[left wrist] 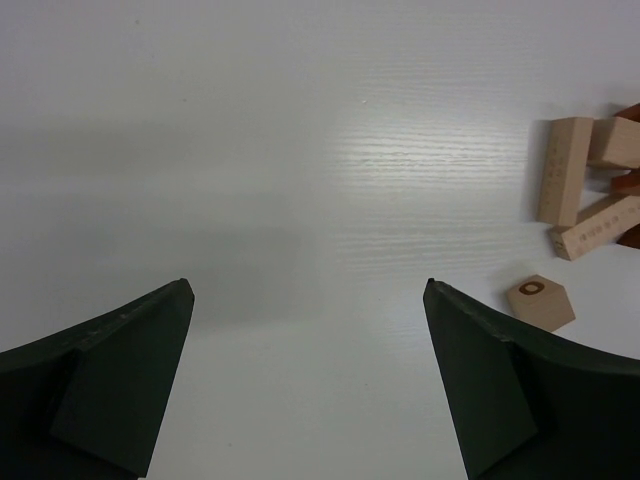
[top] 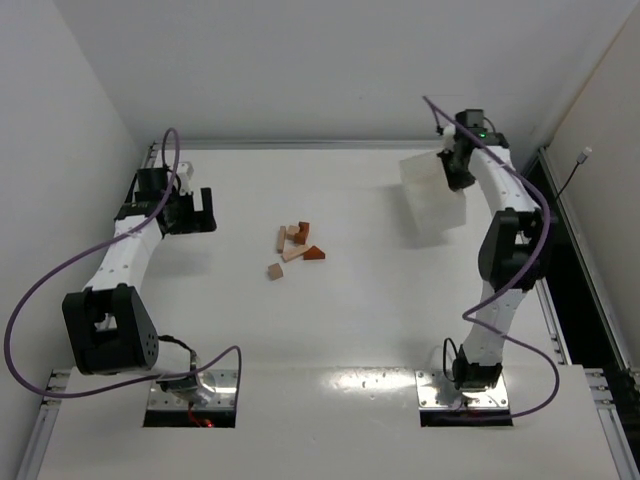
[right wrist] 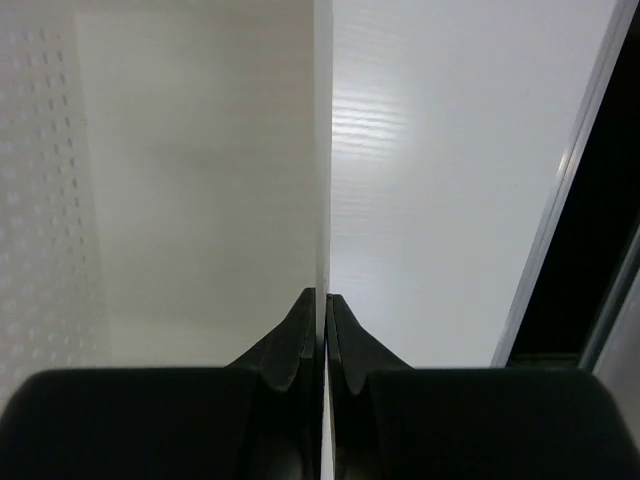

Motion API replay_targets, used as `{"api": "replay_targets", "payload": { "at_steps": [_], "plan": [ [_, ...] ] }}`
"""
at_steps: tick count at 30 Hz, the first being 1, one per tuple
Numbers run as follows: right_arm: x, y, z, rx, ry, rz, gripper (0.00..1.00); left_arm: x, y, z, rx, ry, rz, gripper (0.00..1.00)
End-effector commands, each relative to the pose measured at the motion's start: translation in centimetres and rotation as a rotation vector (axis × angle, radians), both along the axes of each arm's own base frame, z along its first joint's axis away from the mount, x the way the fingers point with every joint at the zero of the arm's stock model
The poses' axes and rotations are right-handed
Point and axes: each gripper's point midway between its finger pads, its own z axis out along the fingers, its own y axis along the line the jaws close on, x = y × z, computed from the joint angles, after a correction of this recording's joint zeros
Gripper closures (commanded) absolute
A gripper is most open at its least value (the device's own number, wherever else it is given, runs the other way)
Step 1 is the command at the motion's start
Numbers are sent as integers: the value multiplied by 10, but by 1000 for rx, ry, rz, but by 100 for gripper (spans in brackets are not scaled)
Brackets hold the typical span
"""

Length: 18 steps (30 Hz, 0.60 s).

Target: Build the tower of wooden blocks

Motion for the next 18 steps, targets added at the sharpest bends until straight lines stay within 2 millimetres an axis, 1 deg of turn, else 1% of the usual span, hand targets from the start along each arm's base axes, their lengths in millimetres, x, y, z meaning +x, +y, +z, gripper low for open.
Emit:
{"api": "replay_targets", "payload": {
  "at_steps": [1,2,3,4,5,6,7,8,9,10,11,12,13,14,15,16,17,18],
  "plan": [
    [31,1,43,240,-139,21,100,14,-11,16,-51,-66,-87,0],
    [39,-10,35,240,-134,1,100,18,-11,16,-51,-64,-87,0],
    [42,-25,30,232,-138,-16,100,20,-12,21,-57,-78,-96,0],
    [47,-31,28,234,-148,-14,100,21,-13,17,-67,-63,-89,0],
    [53,-38,29,240,-161,-22,100,23,-12,16,-67,-62,-89,0],
    [57,-49,18,249,-152,-40,100,23,-12,16,-67,-62,-89,0],
    [62,-51,20,241,-162,-29,100,26,-12,17,-67,-63,-89,0],
    [66,-59,19,237,-176,-40,100,26,-12,17,-67,-63,-89,0],
    [68,-62,16,251,-177,-41,100,26,-11,17,-61,-64,-95,0],
    [73,-72,11,244,-176,-46,100,29,-11,17,-61,-64,-95,0],
    [75,-72,7,245,-172,-46,100,29,-11,17,-61,-64,-95,0],
    [78,-79,4,250,-180,-54,100,27,-11,13,-65,-45,-95,0],
    [81,-90,4,247,-188,-71,100,27,-9,12,-51,-45,-96,0],
    [82,-94,-10,239,-171,-83,100,27,-9,12,-51,-45,-96,0],
    [86,-102,-6,228,-184,-95,100,27,-9,12,-51,-45,-96,0],
    [86,-107,-10,227,-186,-104,100,25,-10,11,-53,-36,-96,0],
    [86,-111,-18,209,-170,-110,100,25,-10,11,-53,-36,-96,0],
    [87,-111,-15,207,-178,-109,100,25,-10,11,-53,-36,-96,0]
  ]
}}
